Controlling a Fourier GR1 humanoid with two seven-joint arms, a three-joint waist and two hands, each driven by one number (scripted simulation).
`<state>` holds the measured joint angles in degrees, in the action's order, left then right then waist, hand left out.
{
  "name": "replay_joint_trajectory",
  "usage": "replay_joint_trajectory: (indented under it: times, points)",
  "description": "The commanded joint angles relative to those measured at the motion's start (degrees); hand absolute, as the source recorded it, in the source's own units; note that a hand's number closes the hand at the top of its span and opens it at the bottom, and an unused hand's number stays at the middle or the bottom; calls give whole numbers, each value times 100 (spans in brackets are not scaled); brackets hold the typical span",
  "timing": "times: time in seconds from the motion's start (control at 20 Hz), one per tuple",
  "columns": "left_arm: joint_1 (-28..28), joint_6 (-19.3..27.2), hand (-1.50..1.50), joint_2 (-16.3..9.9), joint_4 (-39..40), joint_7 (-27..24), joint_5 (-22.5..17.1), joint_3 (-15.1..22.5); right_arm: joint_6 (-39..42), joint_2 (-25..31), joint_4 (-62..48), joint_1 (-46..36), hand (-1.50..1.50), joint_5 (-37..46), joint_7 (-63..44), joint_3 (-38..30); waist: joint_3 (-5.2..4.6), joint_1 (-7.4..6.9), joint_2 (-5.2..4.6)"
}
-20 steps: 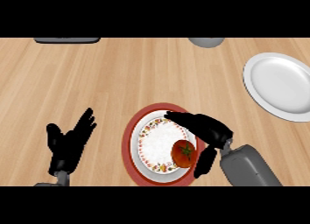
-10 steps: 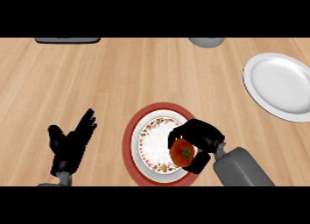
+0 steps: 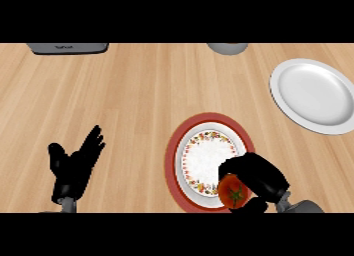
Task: Pick the tomato from the plate and place it in the plate
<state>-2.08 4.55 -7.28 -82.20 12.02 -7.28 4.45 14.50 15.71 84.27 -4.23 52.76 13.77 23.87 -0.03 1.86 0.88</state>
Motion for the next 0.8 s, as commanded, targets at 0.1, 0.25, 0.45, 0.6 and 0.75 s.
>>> replay_joint_trajectory:
  times: [0.1, 0.25, 0.45, 0.6, 0.75]
  points:
    - [-109, 121, 0, 116, -31, -4, 64, 50, -1401, 761, 1660, 1808, 150, -143, 567, -524, 3, 174, -16]
    - [-265, 53, 0, 15, -61, -66, -2, -59, -1807, 614, 2455, 2140, 150, -753, 946, -951, 5, 147, -15]
    - [-158, 11, 0, 1, -248, 140, 65, 80, -1839, 675, 3467, 3046, 150, -1570, 997, -1539, 3, 52, -39]
    - [27, -63, 0, -17, -45, 43, 5, -38, -1863, 375, 3300, 2970, 150, -2299, 947, -2054, 4, -69, -75]
    - [-76, -224, 0, -88, -324, 179, -126, -27, -1599, 460, 3311, 3030, 150, -3314, 859, -2901, 8, -108, -72]
